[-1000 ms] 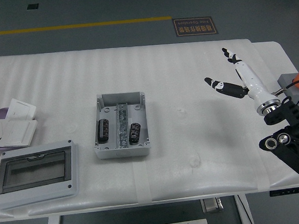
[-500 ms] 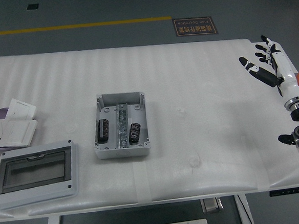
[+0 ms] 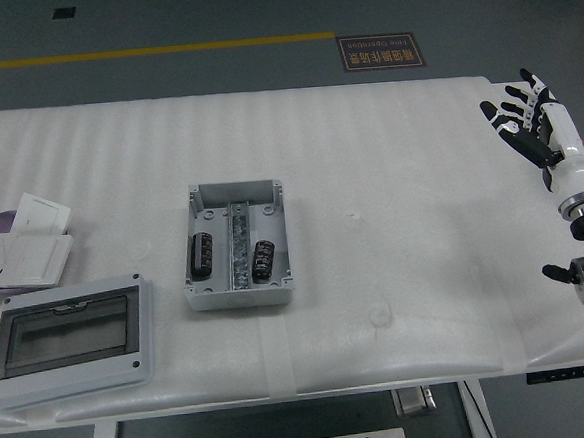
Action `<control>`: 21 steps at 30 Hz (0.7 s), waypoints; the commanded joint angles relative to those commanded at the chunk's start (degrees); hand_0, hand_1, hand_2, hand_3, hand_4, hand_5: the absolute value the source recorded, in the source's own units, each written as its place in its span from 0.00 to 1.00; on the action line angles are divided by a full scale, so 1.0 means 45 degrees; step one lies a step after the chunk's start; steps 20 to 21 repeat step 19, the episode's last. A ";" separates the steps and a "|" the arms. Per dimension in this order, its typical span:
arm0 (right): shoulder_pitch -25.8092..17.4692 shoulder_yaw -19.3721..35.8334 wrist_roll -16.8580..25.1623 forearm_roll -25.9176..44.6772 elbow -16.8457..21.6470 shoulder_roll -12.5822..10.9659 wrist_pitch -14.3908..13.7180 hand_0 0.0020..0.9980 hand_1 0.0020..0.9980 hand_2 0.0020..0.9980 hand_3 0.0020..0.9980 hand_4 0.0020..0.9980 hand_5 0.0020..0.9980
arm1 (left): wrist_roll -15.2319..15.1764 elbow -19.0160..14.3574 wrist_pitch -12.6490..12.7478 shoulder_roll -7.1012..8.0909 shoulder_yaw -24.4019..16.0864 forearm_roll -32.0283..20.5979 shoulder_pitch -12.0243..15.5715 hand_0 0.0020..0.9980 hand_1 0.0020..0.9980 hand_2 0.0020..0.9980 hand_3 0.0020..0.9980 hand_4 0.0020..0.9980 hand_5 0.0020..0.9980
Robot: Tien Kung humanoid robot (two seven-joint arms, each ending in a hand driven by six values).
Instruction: Pick up the battery,place it into the box
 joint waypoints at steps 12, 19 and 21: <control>0.0289 -0.0053 0.0111 0.0172 0.0012 0.0084 -0.0045 0.81 0.85 0.92 0.99 0.85 0.51 | 0.0019 0.0022 -0.0027 -0.0041 0.0091 -0.0061 -0.0033 0.62 0.65 0.53 0.56 0.61 0.40; 0.0106 0.0011 0.0132 0.0425 0.0277 -0.0003 -0.0104 0.81 0.86 0.92 0.99 0.85 0.51 | 0.0039 0.0014 -0.0008 0.0035 0.0038 -0.0003 -0.0105 0.62 0.65 0.53 0.56 0.61 0.40; 0.0106 0.0011 0.0132 0.0425 0.0277 -0.0003 -0.0104 0.81 0.86 0.92 0.99 0.85 0.51 | 0.0039 0.0014 -0.0008 0.0035 0.0038 -0.0003 -0.0105 0.62 0.65 0.53 0.56 0.61 0.40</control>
